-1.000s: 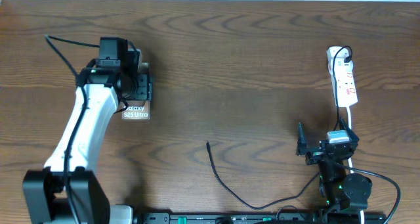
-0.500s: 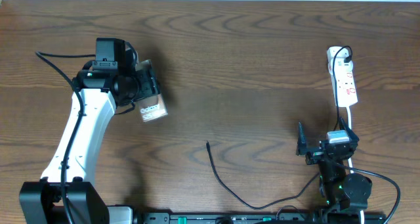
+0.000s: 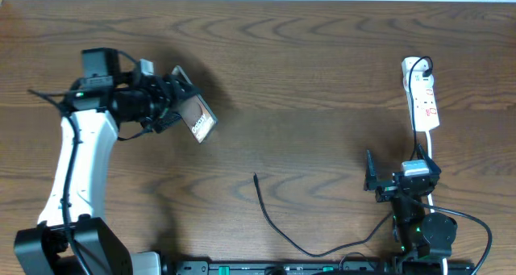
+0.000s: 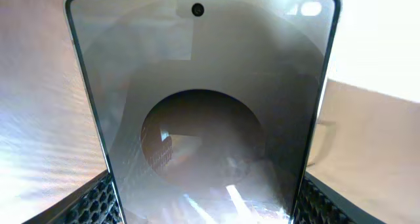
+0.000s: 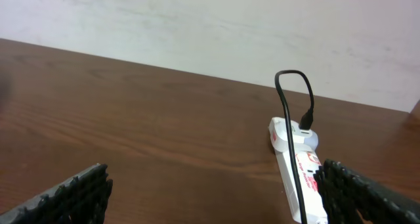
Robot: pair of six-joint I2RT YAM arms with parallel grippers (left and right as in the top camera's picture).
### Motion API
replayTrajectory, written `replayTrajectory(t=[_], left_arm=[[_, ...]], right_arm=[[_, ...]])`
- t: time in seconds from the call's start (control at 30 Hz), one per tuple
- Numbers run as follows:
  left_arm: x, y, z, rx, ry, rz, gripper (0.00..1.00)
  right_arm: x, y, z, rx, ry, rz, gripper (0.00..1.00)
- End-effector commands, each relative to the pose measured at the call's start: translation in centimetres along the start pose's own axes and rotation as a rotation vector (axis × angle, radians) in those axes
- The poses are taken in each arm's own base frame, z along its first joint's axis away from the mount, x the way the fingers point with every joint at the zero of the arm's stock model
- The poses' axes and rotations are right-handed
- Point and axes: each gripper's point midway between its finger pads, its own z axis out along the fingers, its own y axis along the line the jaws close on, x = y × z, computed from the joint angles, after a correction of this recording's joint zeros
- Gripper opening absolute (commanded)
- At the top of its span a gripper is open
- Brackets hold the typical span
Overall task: Plug charger to phone and switch on socket
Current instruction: 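Lift the phone with the left gripper and tilt it upright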
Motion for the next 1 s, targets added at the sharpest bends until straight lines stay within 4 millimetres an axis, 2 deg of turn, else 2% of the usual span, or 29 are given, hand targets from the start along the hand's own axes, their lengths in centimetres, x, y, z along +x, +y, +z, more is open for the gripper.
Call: replayTrajectory(t=[0.0, 0.2, 0.4, 0.97], left_arm=[[0.3, -3.0, -2.3, 0.167, 0.063, -0.222, 0.07], [-0.4, -2.9, -3.4, 0.200, 0.074, -0.425, 0.07], [0.0, -3.5, -3.6, 0.226, 0.121, -0.548, 0.07], [0.2, -3.8, -3.7, 0.239, 0.144, -0.584, 0.07]], right_arm=[[0.0, 0.1, 0.0, -0.001, 0.000, -0.012, 0.99], [0.0, 0.1, 0.0, -0.001, 0.000, -0.012, 0.99], [0.0, 0.1, 0.0, -0.001, 0.000, -0.012, 0.99], [0.0, 0.1, 0.0, -0.001, 0.000, -0.012, 0.99]])
